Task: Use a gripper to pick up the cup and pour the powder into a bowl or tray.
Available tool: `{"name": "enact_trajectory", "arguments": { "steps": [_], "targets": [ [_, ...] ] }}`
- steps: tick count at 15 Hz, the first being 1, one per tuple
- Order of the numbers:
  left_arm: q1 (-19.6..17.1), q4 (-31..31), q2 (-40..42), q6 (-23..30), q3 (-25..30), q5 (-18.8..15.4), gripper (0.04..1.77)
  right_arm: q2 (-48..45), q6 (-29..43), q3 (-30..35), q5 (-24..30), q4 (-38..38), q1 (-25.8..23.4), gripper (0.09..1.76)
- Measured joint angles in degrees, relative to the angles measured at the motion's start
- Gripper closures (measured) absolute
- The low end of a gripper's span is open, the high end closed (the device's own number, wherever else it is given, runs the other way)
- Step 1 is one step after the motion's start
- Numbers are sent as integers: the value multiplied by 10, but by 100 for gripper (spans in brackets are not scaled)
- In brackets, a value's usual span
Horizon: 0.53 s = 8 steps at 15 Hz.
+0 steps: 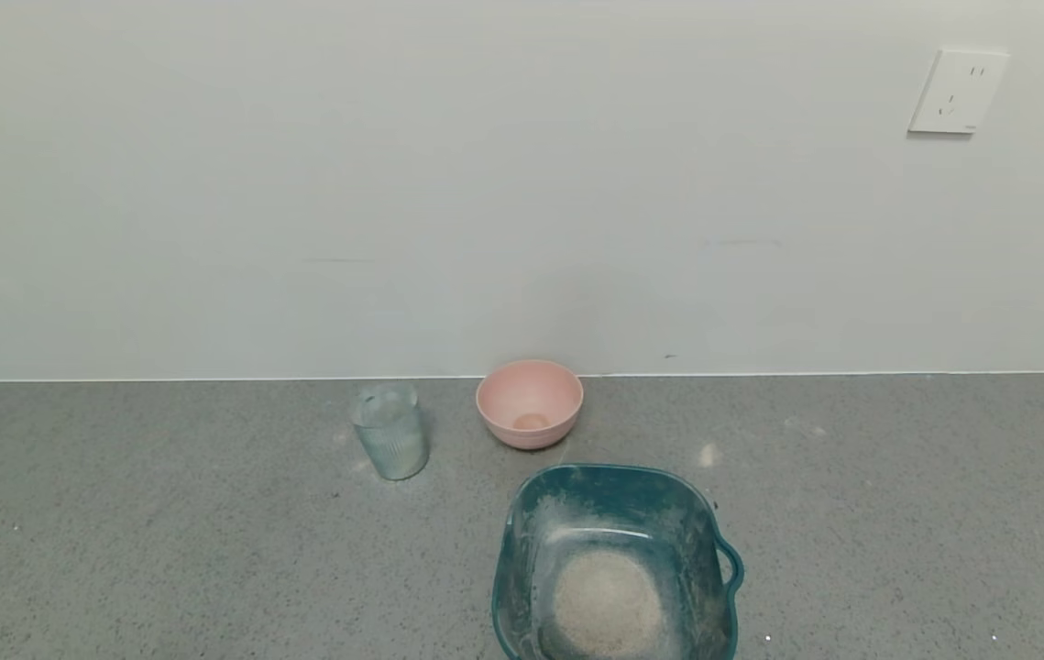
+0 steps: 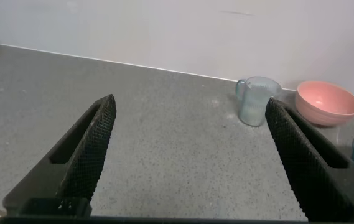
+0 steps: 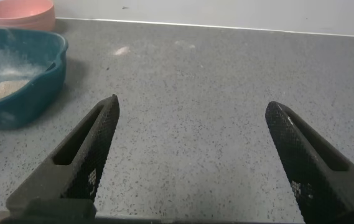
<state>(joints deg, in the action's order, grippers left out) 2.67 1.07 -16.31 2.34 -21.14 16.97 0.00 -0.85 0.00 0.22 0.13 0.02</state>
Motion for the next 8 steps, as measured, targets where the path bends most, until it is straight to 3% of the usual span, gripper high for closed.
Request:
{"name": "enact_trajectory", "arguments": {
  "steps": [4,8],
  "targets": [
    [-28,7,18,-6,4,-17,9,0,0,0,0,0,0,14],
    [-28,58,80,-8,14,-91,9,0,0,0,0,0,0,14]
  ]
}}
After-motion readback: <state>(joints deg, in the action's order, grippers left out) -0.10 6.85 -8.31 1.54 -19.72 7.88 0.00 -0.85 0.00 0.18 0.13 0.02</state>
